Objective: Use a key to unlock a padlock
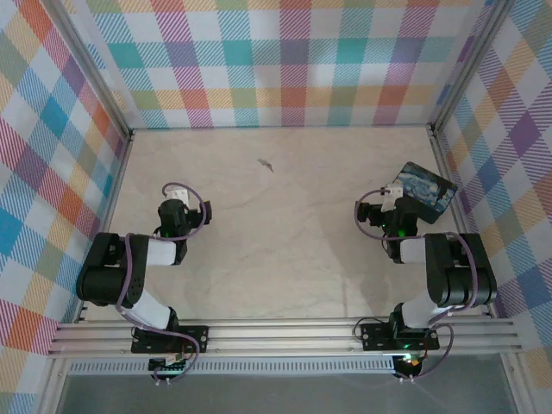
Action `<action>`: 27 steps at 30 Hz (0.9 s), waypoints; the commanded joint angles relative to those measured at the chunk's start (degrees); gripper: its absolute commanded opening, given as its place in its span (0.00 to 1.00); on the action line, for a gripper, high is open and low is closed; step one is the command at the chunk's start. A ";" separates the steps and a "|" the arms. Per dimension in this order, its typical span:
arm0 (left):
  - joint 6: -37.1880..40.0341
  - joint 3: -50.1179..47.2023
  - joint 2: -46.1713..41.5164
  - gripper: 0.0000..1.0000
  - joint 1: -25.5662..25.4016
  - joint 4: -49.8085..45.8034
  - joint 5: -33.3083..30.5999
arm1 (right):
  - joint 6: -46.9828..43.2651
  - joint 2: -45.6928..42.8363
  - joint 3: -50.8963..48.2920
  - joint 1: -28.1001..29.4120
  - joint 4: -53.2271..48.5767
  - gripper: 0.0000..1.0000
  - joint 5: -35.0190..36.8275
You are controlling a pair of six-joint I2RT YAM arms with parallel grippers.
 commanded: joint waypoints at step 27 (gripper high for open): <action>0.86 0.32 -0.55 1.00 0.93 0.90 4.86 | -0.42 -0.53 0.84 -0.52 1.98 1.00 -1.23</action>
